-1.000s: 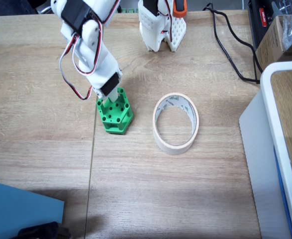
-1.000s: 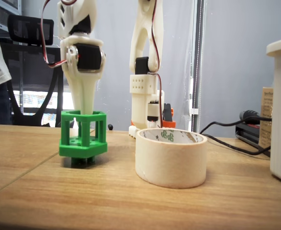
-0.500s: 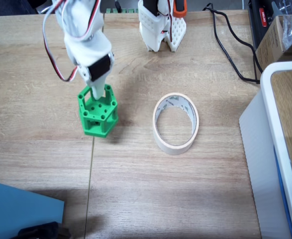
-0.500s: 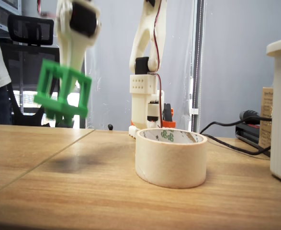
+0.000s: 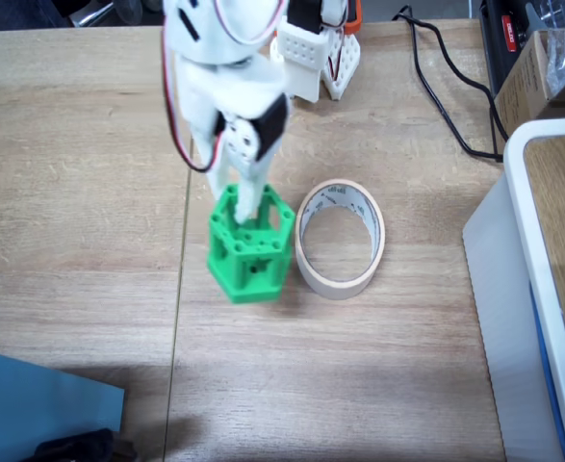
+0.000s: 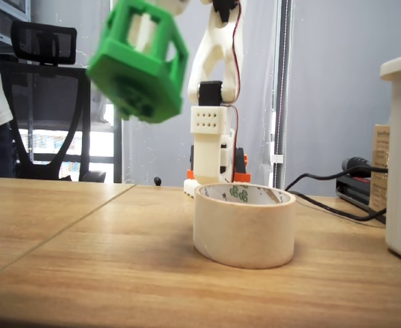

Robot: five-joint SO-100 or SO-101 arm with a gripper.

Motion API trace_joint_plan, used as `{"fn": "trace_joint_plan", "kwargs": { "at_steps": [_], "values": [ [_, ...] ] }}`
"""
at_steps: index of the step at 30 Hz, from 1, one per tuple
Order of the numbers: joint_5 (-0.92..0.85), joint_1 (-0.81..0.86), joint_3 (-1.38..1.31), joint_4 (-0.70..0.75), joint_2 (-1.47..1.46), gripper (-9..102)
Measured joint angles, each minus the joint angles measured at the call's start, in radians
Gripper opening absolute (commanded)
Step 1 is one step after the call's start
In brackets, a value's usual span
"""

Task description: Grasp a component and put it in the bin.

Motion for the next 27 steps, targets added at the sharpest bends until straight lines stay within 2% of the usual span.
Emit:
{"fn": "trace_joint_plan", "kwargs": {
  "at_steps": [8, 12, 21, 27],
  "values": [
    [0.100, -0.284, 0.000, 0.000, 0.000, 0],
    [0.138, -0.370, 0.000, 0.000, 0.000, 0],
    [0.158, -0.405, 0.002, 0.000, 0.000, 0],
    [0.158, -0.405, 0.094, 0.000, 0.000, 0]
  ]
}}
